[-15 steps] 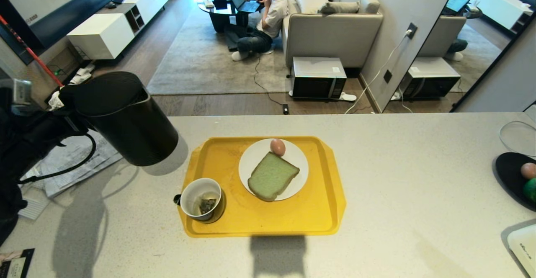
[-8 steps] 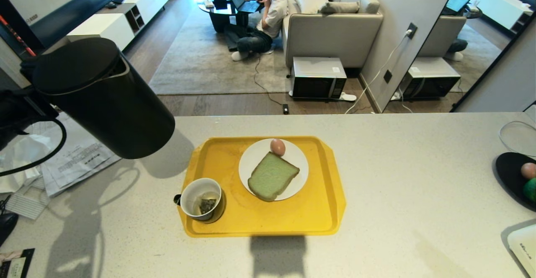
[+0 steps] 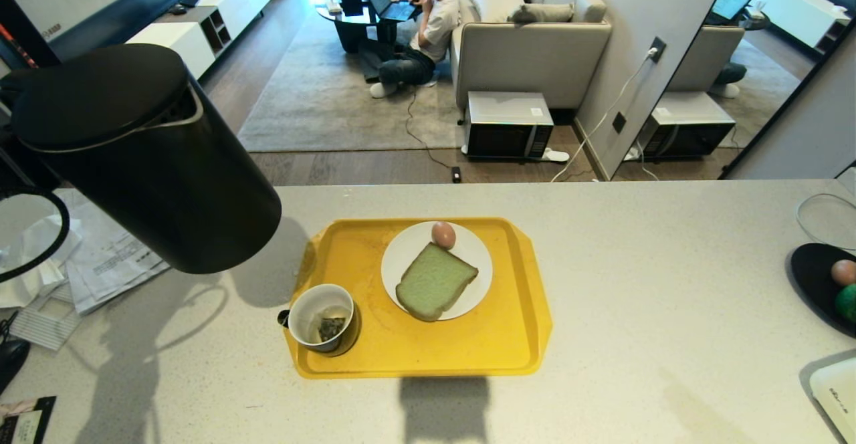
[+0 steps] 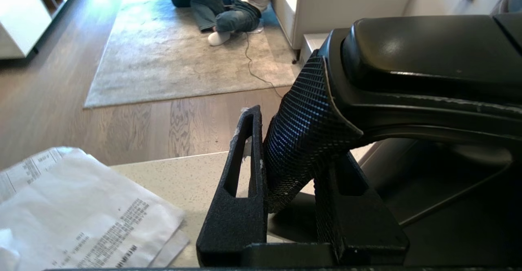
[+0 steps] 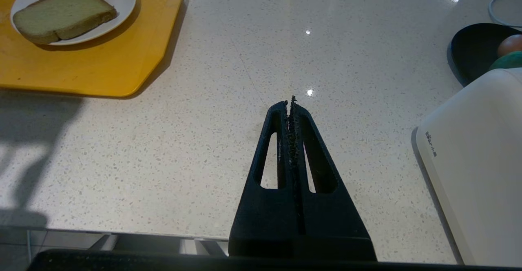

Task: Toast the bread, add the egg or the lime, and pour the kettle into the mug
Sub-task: Pour water into a cup

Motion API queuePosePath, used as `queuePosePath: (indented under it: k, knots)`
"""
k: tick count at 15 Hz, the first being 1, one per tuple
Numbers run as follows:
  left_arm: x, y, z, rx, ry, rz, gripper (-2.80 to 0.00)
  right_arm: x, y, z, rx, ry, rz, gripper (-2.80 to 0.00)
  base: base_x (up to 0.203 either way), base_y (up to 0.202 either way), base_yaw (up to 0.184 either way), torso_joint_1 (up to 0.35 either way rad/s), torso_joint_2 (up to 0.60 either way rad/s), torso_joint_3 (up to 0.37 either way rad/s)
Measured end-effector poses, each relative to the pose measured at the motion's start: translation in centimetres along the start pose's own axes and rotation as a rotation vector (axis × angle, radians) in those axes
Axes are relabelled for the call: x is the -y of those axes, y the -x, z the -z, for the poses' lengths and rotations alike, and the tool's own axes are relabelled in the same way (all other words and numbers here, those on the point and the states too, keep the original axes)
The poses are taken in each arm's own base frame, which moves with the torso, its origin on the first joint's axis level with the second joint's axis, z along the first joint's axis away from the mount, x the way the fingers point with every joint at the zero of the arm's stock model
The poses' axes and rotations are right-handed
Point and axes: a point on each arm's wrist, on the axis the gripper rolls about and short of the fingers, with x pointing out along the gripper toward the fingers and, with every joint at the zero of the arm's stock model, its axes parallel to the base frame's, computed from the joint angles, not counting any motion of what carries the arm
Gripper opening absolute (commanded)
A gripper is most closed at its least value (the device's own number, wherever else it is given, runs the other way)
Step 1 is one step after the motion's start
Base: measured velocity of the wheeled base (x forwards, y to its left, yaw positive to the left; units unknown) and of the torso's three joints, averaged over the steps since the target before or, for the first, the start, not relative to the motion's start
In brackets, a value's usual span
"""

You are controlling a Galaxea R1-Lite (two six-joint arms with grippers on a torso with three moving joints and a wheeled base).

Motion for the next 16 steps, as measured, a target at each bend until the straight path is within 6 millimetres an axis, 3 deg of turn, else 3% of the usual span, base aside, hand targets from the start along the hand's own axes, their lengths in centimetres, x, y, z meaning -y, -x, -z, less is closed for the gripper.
queuePosePath:
  k: [10, 16]
  knots:
    - [1.0, 1.5, 1.0, -0.030, -0.022, 0.031, -2.80, 0.0, 0.0, 0.0, 0.000, 0.000, 0.000, -2.80, 0.000, 0.000, 0.000, 0.000, 0.00, 0.000]
    - [-0.8, 3.1, 1.9, -0.073, -0.069, -0.082, -2.80, 0.0, 0.0, 0.0, 0.000, 0.000, 0.000, -2.80, 0.000, 0.000, 0.000, 0.000, 0.00, 0.000]
